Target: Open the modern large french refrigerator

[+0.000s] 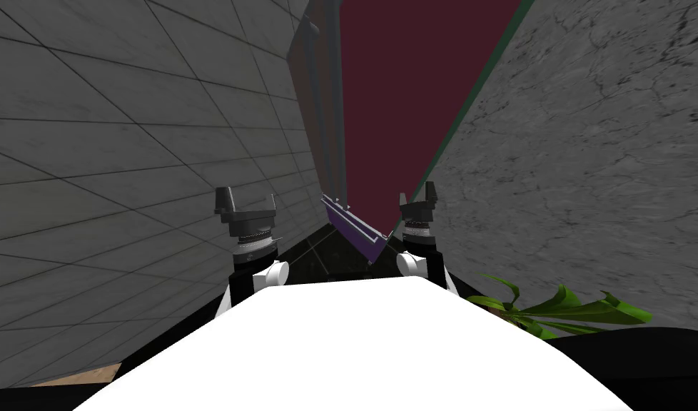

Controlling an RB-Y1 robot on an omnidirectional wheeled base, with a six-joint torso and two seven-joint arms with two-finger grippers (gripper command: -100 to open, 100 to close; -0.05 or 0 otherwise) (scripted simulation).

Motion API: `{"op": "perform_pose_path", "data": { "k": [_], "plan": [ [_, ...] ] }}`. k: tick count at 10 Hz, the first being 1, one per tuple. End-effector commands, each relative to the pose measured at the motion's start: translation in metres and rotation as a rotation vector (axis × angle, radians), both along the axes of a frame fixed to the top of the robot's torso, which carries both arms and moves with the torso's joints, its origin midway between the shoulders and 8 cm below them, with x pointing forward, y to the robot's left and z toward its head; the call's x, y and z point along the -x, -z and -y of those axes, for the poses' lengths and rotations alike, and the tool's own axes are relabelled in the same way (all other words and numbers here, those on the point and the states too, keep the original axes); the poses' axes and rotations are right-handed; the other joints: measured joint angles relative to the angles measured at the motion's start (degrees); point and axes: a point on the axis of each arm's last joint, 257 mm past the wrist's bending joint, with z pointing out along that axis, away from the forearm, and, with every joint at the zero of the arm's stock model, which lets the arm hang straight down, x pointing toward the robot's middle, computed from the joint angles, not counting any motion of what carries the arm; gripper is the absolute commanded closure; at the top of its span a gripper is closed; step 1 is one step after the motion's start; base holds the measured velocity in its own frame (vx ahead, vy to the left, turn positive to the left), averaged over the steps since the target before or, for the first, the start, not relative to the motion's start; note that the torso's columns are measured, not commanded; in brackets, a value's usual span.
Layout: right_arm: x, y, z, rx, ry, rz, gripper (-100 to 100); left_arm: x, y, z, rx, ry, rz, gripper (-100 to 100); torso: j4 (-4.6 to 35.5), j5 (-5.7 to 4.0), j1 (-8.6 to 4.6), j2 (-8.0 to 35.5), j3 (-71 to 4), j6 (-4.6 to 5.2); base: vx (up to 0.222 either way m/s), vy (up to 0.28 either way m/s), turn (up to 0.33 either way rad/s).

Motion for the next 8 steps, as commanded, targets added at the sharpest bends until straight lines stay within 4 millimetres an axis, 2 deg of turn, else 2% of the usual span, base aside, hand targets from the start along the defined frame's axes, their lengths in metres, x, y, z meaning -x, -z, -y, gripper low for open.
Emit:
{"op": "perform_pose_path", "data": {
  "k": [1, 8],
  "plan": [
    [0.0000, 0.0000, 0.0000, 0.000, 0.000, 0.000, 0, 0.0000, 0.0000, 0.0000, 0.000, 0.000, 0.000, 0, 2.3, 0.00, 0.00, 2.3, -4.7, 0.00, 0.000, 0.000, 0.000],
    [0.0001, -0.0002, 0.0000, 0.000, 0.000, 0.000, 0, 0.0001, -0.0001, 0.0000, 0.000, 0.000, 0.000, 0, 31.1, 0.00, 0.00, 31.2, -62.3, 0.00, 0.000, 0.000, 0.000]
  ]
}}
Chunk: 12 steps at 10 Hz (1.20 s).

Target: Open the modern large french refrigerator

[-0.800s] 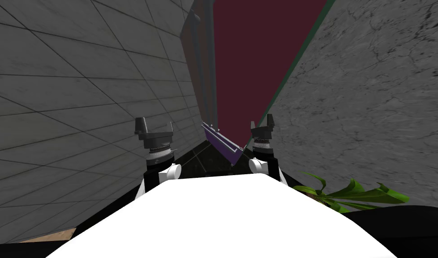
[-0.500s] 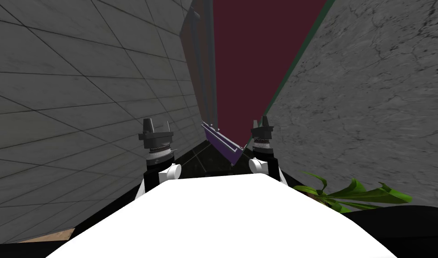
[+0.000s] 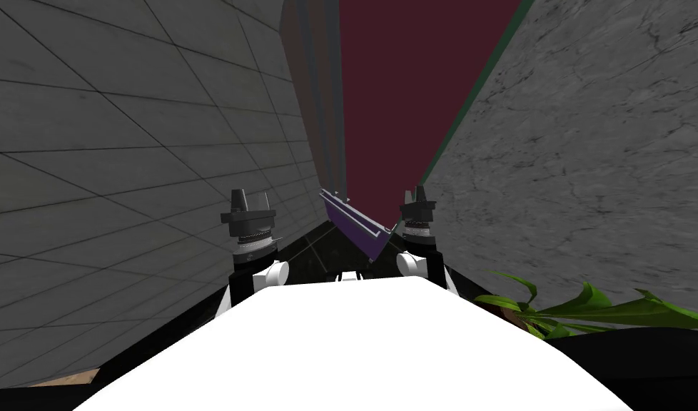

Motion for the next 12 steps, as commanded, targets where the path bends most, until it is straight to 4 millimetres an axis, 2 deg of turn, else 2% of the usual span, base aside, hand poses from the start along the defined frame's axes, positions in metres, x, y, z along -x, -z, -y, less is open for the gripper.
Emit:
{"op": "perform_pose_path", "data": {
  "k": [1, 2, 4, 12],
  "plan": [
    [0.000, 0.000, 0.000, 0.000, 0.000, 0.000, 0, 0.000, 0.000, 0.000, 0.000, 0.000, 0.000, 0, 4.2, 0.00, 0.00, 4.2, -8.5, 0.00, 0.000, 0.000, 0.000],
    [-0.002, 0.003, -0.002, 0.071, 0.014, -0.008, -100, 0.000, 0.000, 0.000, 0.000, 0.000, 0.000, 0, 8.5, 0.00, 0.00, 8.5, -16.9, 0.00, 0.031, 0.026, -0.047],
    [-0.004, 0.008, -0.003, 0.153, 0.045, -0.015, -100, 0.000, 0.000, 0.000, 0.000, 0.000, -0.001, 0, 10.9, 0.03, 0.10, 10.8, -22.1, 0.00, 0.069, 0.052, -0.065],
    [-0.014, 0.029, 0.006, 0.492, 0.239, -0.023, -100, 0.000, 0.000, 0.000, 0.000, 0.000, -0.001, 0, 11.1, 0.00, 0.03, 11.1, -22.3, 0.01, 0.086, 0.083, -0.077]
  ]
}}
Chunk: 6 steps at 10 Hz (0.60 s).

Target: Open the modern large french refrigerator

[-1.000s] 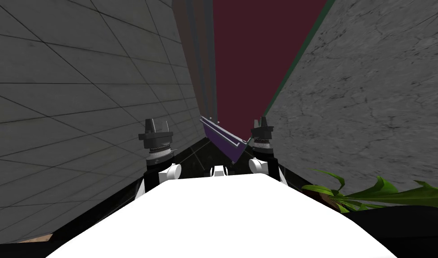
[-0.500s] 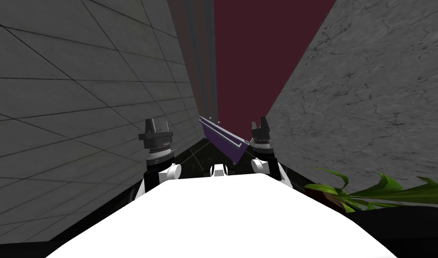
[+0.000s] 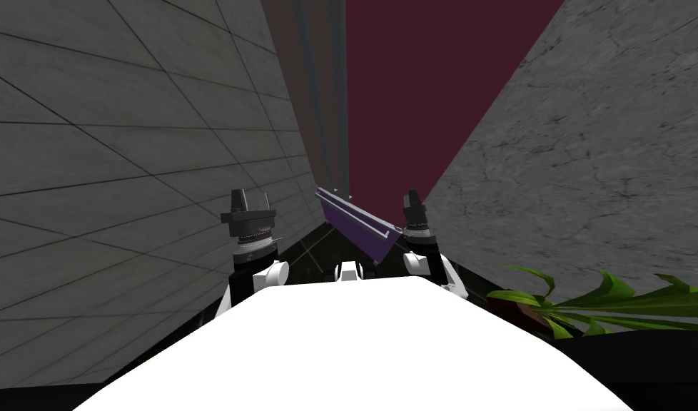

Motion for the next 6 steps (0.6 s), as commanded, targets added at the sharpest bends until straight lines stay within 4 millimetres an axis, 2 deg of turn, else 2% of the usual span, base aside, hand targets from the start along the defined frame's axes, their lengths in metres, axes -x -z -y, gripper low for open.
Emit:
{"op": "perform_pose_path", "data": {
  "k": [1, 6],
  "plan": [
    [-0.0028, 0.0064, 0.0041, 0.107, 0.067, 0.006, -100, 0.0000, -0.0001, 0.0000, 0.000, 0.000, 0.000, 0, 0.0, 0.01, -0.03, 0.1, 0.0, -0.03, 0.076, 0.074, -0.057],
    [-0.0067, 0.0161, 0.0103, 0.253, 0.161, 0.014, -100, 0.0000, 0.0000, 0.0000, 0.000, 0.000, 0.000, 0, 0.0, 0.01, 0.02, 0.0, 0.0, 0.00, 0.061, 0.070, -0.062]
  ]
}}
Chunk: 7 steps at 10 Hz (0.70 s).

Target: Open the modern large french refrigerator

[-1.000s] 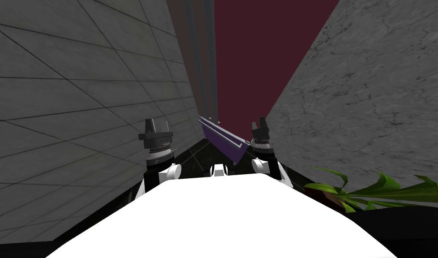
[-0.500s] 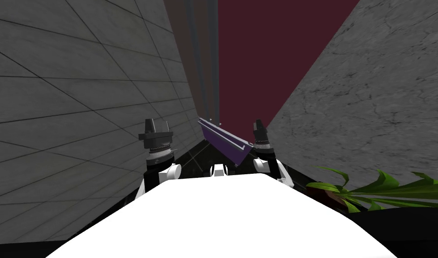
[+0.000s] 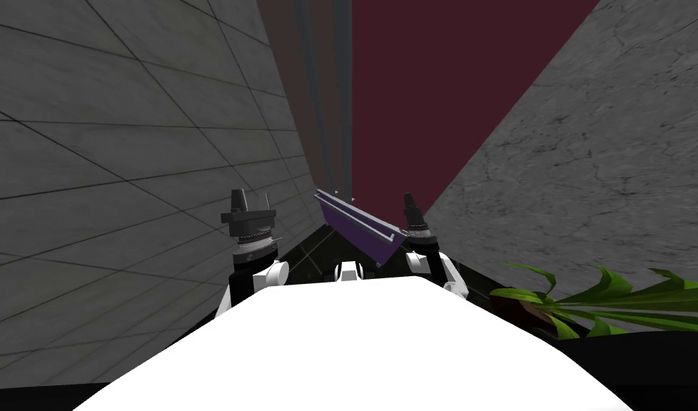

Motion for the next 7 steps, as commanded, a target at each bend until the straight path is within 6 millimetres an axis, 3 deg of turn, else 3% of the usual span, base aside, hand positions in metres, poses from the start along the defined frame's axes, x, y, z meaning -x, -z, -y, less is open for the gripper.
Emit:
{"op": "perform_pose_path", "data": {
  "k": [1, 7],
  "plan": [
    [-0.003, 0.007, 0.005, 0.104, 0.065, 0.007, -100, 0.000, 0.000, 0.000, 0.000, 0.000, 0.000, 0, 0.0, 0.01, 0.01, 0.0, 0.0, -0.02, 0.086, 0.095, -0.079],
    [-0.009, 0.025, 0.016, 0.315, 0.198, 0.018, -100, 0.000, 0.000, 0.000, 0.000, 0.000, 0.000, 0, 0.0, 0.00, -0.05, 0.0, 0.0, -0.02, 0.075, 0.078, -0.068]
  ]
}}
